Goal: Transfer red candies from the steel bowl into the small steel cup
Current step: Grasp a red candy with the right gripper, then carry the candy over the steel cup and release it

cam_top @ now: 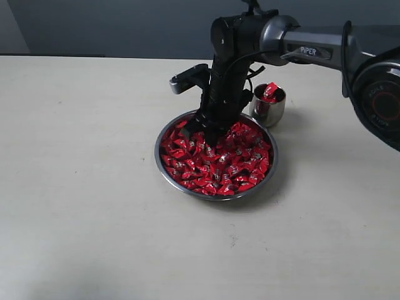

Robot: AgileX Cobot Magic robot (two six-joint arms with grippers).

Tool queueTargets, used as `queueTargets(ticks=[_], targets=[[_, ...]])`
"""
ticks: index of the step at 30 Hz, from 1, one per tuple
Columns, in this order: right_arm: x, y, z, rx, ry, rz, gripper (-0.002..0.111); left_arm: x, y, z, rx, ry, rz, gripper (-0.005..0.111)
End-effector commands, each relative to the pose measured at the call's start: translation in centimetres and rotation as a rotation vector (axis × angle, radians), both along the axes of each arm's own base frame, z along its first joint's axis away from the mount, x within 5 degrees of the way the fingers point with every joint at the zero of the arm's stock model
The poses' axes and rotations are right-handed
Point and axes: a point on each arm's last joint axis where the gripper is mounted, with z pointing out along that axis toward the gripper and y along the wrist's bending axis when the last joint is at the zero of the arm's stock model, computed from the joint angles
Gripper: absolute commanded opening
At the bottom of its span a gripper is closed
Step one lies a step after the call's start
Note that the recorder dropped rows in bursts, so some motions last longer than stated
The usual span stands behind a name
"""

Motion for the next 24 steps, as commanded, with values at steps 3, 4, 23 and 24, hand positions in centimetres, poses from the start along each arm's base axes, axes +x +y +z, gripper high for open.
queueTargets(ticks=[3,4,23,24], targets=[[0.1,-0.2,3.5,0.020,-0.053,-0.005,-0.001,0.0,0.0,0.0,0.002,-0.011,0.000,0.000],[0.1,-0.4,4.1,0.008,-0.074,-0.013,-0.001,0.0,0.0,0.0,0.002,-0.011,0.000,0.000],[7.2,-9.1,8.4,0.111,-0.368,-0.326,-0.001,0.0,0.0,0.0,0.002,-0.011,0.000,0.000],[7.4,-9.0,8.1,0.114,-0.375,-0.319,-0.001,0.0,0.0,0.0,0.002,-0.011,0.000,0.000]])
